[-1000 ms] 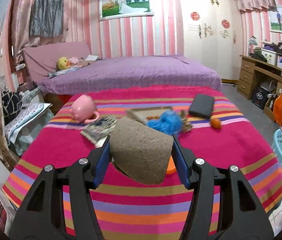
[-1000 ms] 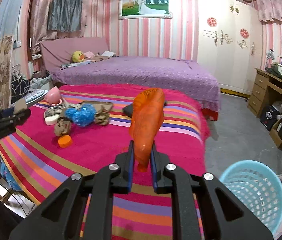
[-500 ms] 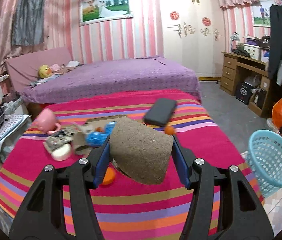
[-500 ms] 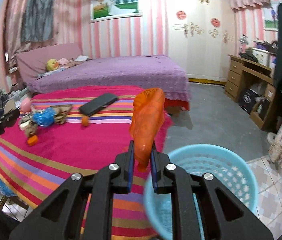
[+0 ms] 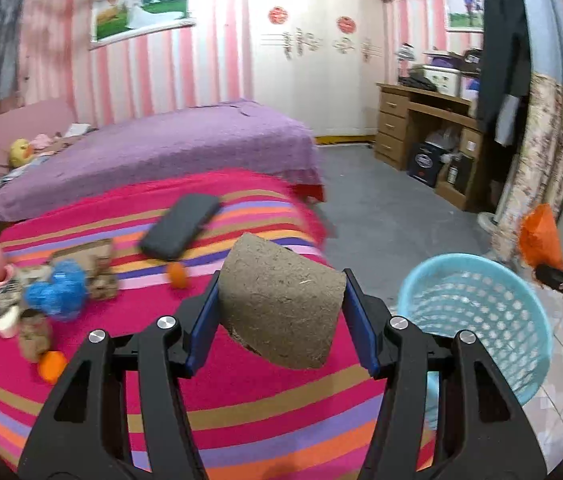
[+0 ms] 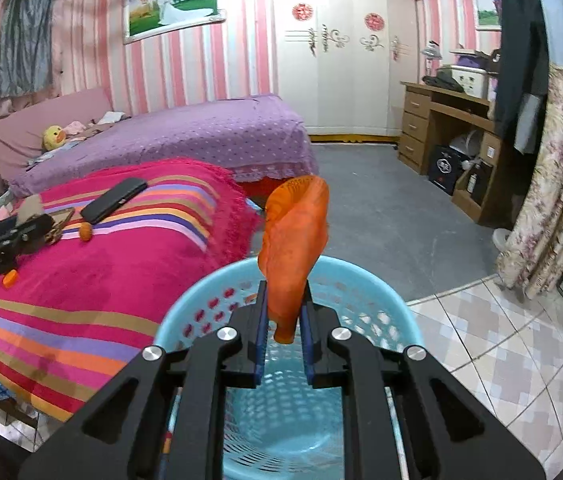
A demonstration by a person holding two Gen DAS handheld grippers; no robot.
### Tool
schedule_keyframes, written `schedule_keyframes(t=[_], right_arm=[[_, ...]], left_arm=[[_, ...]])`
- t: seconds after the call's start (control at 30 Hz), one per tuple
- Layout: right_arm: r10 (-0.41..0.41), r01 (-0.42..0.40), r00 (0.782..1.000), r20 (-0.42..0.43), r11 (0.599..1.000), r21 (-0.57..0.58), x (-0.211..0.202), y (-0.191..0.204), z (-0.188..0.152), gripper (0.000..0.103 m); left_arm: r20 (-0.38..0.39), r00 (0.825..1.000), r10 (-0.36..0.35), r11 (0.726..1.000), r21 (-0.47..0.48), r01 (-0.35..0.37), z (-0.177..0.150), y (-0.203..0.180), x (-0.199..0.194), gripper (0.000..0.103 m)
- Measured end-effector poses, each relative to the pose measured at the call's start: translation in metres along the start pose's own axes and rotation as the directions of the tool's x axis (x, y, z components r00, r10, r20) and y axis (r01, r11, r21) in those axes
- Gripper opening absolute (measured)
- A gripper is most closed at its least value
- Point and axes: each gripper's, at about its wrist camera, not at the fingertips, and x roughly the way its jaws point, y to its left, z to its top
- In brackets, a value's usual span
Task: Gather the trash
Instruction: 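Carry the tube and orange bag in both tools over the blue basket, then open both tools to drop the tube and orange bag into the basket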
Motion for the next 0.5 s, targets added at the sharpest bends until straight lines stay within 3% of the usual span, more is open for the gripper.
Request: schedule_keyframes(t=[0.2, 0.5], right_arm=[[-0.034, 0.035, 0.999, -0.020, 0.998, 0.049, 0.006, -0.028, -0.011, 0.015], [-0.050, 0.055, 0.998, -0.047, 0.993, 0.107, 0.021, -0.055, -0.022, 0.015]], left_arm=[[-0.029, 0.996, -0.086, 0.995, 0.040, 0.087, -0.007, -0.053, 0.019, 0.056], [-0.090, 0.985, -0.146, 0.985, 0.080, 0.153, -0.010, -0.112, 0.051, 0.056]])
